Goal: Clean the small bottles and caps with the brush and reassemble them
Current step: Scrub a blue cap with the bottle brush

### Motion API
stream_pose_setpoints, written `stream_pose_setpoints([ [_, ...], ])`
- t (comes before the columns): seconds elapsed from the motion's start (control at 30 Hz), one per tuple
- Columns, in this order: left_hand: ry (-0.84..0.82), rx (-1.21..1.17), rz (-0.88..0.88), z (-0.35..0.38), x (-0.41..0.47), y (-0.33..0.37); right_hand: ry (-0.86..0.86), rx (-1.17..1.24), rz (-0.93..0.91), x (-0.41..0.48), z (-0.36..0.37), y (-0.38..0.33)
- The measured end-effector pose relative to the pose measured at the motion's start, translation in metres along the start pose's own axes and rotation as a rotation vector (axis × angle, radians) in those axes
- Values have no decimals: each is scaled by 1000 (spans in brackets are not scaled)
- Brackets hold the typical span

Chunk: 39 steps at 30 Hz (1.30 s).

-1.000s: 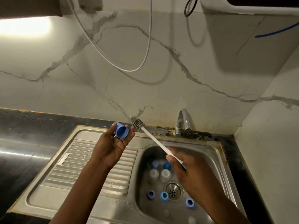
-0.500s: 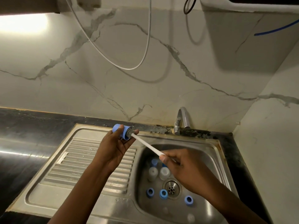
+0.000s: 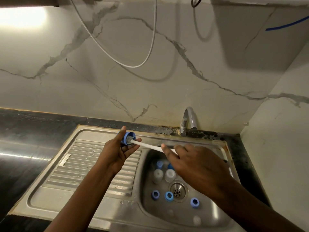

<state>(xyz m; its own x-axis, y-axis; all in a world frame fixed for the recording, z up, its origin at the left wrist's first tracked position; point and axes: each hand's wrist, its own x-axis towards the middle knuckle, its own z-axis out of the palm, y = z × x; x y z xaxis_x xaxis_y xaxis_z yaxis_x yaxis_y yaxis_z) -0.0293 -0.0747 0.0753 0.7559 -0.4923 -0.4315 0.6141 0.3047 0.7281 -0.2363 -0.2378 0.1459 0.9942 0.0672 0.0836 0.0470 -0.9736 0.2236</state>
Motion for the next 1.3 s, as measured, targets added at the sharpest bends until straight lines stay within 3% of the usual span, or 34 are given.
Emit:
stream_pose_setpoints([
  [0.13, 46, 0, 41, 3, 3, -7, 109, -233, -25, 2, 5, 11],
  [0.23, 33, 34, 100, 6, 2, -12, 149, -245, 6, 8, 10, 11],
  [0.37, 26, 61, 192, 9, -1, -3, 50, -3, 170, 13, 25, 6],
  [0.53, 19, 188, 276, 8, -3, 4, 71, 366, 314, 15, 22, -7],
  [0.63, -24, 127, 236, 8, -2, 8, -4, 636, 401, 13, 15, -9],
  [0.83, -133, -136, 66, 7, 2, 13, -2, 844, 403, 9, 25, -23],
  [0.93, -124, -252, 49, 9, 3, 5, 25, 771, 418, 11, 25, -25],
  [1.03, -29, -247, 164, 18, 5, -6, 39, 659, 418, 15, 21, -26],
  [1.17, 162, 30, 377, 25, 3, -20, -8, 367, 374, 16, 21, -20],
  [1.3, 167, 244, 453, 20, -1, -20, -44, 279, 338, 17, 21, -16],
])
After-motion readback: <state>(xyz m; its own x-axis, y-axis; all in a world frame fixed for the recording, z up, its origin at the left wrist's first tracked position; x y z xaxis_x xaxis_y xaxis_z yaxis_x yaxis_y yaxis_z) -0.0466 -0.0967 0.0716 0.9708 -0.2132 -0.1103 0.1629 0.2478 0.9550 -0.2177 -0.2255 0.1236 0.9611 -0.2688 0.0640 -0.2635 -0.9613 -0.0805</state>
